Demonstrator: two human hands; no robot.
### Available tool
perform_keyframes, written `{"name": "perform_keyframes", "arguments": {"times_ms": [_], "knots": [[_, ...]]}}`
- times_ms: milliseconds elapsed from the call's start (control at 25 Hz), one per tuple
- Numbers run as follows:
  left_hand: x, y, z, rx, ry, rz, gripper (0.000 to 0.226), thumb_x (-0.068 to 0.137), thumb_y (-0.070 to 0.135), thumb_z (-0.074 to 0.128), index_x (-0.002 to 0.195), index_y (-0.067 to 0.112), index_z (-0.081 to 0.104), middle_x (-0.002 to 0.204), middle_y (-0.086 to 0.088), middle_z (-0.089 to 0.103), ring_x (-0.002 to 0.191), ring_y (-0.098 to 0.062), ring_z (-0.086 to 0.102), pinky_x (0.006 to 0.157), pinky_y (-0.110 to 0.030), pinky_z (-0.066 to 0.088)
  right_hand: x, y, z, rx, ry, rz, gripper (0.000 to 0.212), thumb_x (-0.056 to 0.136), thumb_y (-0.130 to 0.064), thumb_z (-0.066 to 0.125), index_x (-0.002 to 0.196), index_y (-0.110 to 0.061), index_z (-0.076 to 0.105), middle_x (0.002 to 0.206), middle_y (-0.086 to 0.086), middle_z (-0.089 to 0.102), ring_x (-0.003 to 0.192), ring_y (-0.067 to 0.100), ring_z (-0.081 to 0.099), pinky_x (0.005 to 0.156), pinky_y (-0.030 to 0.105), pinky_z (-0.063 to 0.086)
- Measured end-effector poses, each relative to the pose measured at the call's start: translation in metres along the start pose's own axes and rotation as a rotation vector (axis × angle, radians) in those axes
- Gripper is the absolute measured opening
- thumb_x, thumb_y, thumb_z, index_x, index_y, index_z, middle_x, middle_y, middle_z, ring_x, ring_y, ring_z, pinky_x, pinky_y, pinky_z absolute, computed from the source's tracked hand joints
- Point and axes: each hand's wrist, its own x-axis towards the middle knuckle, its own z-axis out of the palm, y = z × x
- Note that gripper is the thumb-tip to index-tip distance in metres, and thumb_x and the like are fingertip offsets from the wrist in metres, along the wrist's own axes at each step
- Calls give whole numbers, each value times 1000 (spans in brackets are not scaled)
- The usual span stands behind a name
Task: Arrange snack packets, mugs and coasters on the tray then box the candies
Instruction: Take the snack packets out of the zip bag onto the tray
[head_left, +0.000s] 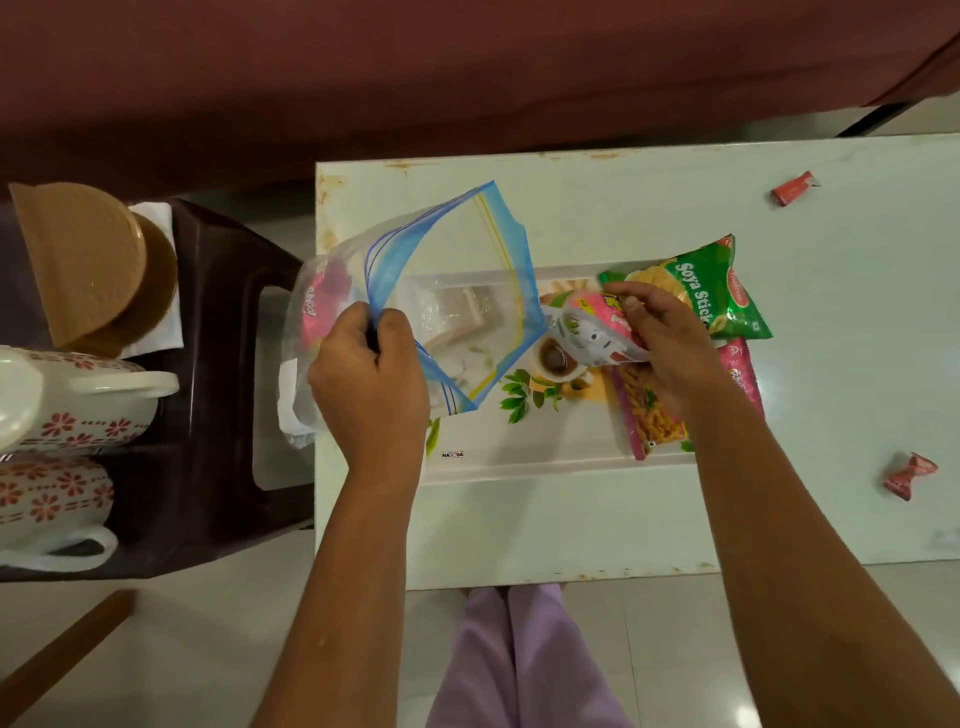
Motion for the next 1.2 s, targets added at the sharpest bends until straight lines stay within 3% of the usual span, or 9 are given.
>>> {"name": "perform_keyframes", "arguments": {"times_ms": [160,240,320,480,600,760,960,1120,1200], "knots": [[-2,-7,1,1,5,3,29,91,21,48,62,28,45,61,10,49,58,-4,49,55,-23,47,21,-13,-13,-843,-315,-208,32,91,2,49,104,-18,72,93,-9,59,95,16,55,80,29,46],[-3,-10,1,6,7,-3,26,91,19,48,65,20,48,59,9,49,53,-1,48,51,-13,41,30,-21,-14,-1175,-255,-255,43,85,10,46,91,-19,76,79,-14,48,94,23,55,76,34,44],[-5,-12,1,5,4,-9,27,91,20,48,64,24,47,61,11,49,54,-1,50,52,-13,42,30,-25,-12,-1317,-27,-296,45,81,9,45,82,-24,75,83,-4,54,96,29,55,74,36,44],[-8,-11,4,2,0,-24,32,92,21,48,61,30,42,61,12,48,54,-4,47,55,-23,44,11,-5,0,-1095,258,-263,32,90,-9,50,117,-21,62,125,12,51,117,35,48,92,47,47],[-8,-12,7,5,-10,-12,29,90,24,46,61,30,43,61,11,49,54,-1,49,54,-21,44,-8,24,22,-1245,211,-244,57,95,-43,41,147,-26,23,156,0,19,145,28,16,111,57,20],[-10,-12,11,20,-5,4,30,92,24,47,63,33,43,63,14,51,56,1,52,53,-16,44,-15,74,33,-1513,13,-265,65,94,-49,36,150,-28,9,160,-5,4,148,25,-3,109,66,6],[-13,-14,16,23,-11,-4,25,91,23,47,66,23,48,60,10,50,53,-1,50,53,-21,43,-5,54,16,-1506,-149,-298,70,89,-5,44,146,-38,19,160,-10,-3,146,25,-14,109,70,6],[-21,-13,22,28,-36,10,29,89,23,46,60,29,44,56,8,47,50,-3,45,50,-19,39,-15,46,9,-1311,140,-209,77,86,-29,61,146,-40,14,160,-3,1,147,29,-6,113,62,12],[-23,-14,23,35,-44,19,28,89,24,46,61,26,46,56,8,47,50,-1,46,50,-17,39,-11,47,6,-1354,156,-135,88,81,-40,66,147,-39,8,159,2,3,147,32,-2,112,60,15]]}}
